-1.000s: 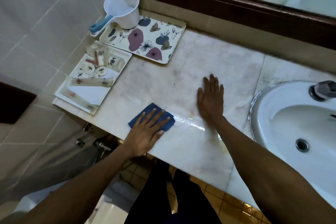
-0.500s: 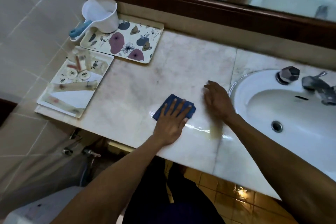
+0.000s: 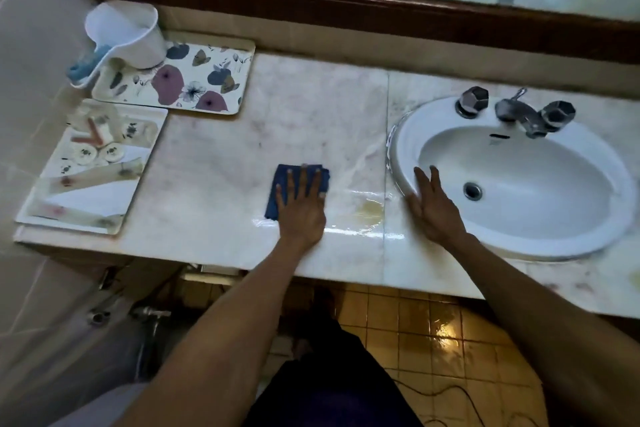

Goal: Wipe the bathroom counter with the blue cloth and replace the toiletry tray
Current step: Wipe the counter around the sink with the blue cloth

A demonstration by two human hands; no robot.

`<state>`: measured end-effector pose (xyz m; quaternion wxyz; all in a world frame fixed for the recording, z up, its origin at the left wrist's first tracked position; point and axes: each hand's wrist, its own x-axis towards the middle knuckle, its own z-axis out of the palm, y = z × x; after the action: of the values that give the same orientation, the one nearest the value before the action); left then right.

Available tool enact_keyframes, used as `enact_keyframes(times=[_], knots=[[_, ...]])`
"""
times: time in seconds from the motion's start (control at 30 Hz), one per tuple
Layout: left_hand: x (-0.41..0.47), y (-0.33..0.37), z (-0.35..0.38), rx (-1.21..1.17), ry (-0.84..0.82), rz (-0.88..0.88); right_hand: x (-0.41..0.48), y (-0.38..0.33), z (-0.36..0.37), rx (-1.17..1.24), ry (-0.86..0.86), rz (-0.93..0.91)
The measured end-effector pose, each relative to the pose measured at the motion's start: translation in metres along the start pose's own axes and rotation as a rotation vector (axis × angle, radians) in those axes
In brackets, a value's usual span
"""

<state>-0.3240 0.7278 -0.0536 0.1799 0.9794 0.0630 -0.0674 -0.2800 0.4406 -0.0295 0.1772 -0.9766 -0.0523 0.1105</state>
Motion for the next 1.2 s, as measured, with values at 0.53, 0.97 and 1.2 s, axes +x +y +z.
enact_keyframes(times=[0.53, 0.97, 1.2], knots=[[-0.026, -0.041, -0.009, -0.023, -0.053, -0.059, -0.04, 0.019, -0.011, 0.108, 0.058, 0.145], [-0.104, 0.102, 0.065, 0.04, -0.153, 0.507, -0.044, 0.053, -0.029, 0.312, -0.01, 0.094], [-0.06, 0.049, 0.031, 0.02, -0.051, 0.062, -0.057, 0.086, -0.041, 0.344, -0.106, -0.082]])
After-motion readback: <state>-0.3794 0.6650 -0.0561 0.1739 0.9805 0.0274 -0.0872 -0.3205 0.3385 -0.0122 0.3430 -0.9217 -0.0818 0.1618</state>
